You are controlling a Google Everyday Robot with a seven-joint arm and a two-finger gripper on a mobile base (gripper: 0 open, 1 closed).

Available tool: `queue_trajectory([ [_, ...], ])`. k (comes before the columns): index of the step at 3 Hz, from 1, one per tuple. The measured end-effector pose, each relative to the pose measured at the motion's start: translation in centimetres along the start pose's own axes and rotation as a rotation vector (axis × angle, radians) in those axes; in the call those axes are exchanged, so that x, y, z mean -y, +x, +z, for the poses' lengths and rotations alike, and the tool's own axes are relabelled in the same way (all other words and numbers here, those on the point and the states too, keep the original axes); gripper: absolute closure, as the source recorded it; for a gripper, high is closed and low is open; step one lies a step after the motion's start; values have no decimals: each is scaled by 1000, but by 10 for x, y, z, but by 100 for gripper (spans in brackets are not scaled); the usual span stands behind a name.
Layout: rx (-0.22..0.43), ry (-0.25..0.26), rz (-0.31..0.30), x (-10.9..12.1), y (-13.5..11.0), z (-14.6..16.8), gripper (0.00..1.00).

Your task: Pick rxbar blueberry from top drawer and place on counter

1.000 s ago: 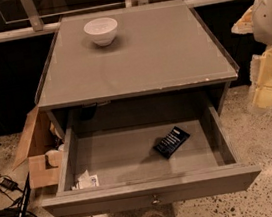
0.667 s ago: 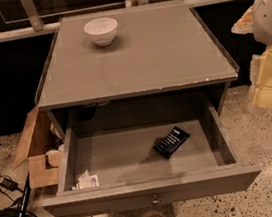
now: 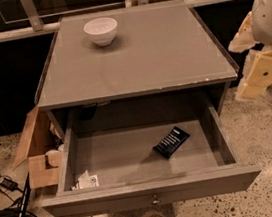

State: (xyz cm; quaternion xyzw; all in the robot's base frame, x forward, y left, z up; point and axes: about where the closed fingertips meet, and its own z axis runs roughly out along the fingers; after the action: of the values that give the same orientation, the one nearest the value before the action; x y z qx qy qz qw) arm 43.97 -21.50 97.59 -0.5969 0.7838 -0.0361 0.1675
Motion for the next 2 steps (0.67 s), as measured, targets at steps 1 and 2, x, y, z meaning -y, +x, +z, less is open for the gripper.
queue_trajectory([
  [1, 57, 13, 79, -4, -1, 18, 55],
  [2, 101, 49, 205, 1, 0, 50, 78],
])
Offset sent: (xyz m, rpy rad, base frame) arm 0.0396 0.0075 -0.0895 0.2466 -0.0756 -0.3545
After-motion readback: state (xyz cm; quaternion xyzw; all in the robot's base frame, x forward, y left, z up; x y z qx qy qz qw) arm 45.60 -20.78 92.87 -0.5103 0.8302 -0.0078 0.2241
